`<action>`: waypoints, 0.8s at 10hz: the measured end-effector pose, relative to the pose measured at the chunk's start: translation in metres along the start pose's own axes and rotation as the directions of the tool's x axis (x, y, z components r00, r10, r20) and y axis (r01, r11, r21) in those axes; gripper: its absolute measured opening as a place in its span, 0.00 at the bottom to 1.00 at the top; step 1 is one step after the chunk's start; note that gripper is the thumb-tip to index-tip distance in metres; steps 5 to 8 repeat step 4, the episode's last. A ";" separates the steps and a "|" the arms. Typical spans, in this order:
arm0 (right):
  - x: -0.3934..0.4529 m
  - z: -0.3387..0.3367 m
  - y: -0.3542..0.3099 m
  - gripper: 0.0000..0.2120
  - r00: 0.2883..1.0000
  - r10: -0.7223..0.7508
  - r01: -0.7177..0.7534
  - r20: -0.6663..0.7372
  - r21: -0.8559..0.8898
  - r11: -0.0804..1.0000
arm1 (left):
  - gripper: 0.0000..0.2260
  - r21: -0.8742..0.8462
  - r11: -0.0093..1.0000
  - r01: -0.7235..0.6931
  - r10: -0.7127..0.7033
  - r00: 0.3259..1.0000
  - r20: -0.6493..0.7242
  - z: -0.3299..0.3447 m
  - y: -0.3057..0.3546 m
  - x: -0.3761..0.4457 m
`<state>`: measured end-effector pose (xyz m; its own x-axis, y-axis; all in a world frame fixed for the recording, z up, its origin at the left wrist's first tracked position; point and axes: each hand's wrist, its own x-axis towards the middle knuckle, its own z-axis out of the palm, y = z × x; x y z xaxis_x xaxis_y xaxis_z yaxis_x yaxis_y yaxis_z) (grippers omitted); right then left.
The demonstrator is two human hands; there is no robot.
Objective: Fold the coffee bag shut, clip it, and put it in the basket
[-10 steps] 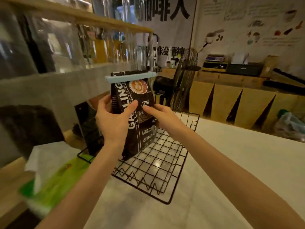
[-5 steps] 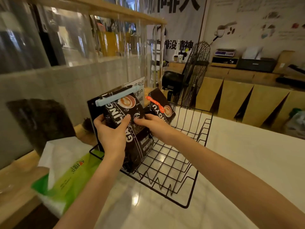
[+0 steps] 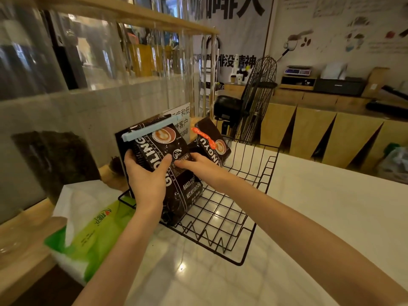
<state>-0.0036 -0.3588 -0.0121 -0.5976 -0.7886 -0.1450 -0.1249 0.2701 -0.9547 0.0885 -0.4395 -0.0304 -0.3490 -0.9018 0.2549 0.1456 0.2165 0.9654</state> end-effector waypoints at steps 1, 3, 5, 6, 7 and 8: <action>-0.004 0.000 -0.001 0.31 0.999 -0.001 0.000 -0.043 -0.022 1.000 | 0.39 0.070 0.995 -0.065 0.067 0.997 -0.032 -0.001 0.006 -0.006; -0.033 -0.021 -0.008 0.29 0.975 -0.136 0.132 -0.174 -0.032 0.991 | 0.35 0.153 0.948 -0.279 0.287 0.957 -0.034 0.008 0.031 -0.040; -0.058 -0.045 -0.006 0.24 0.903 -0.240 0.239 -0.356 -0.048 0.970 | 0.34 0.149 0.931 -0.334 0.339 0.941 -0.007 0.018 0.044 -0.058; -0.058 -0.045 -0.006 0.24 0.903 -0.240 0.239 -0.356 -0.048 0.970 | 0.34 0.149 0.931 -0.334 0.339 0.941 -0.007 0.018 0.044 -0.058; -0.058 -0.045 -0.006 0.24 0.903 -0.240 0.239 -0.356 -0.048 0.970 | 0.34 0.149 0.931 -0.334 0.339 0.941 -0.007 0.018 0.044 -0.058; -0.058 -0.045 -0.006 0.24 0.903 -0.240 0.239 -0.356 -0.048 0.970 | 0.34 0.149 0.931 -0.334 0.339 0.941 -0.007 0.018 0.044 -0.058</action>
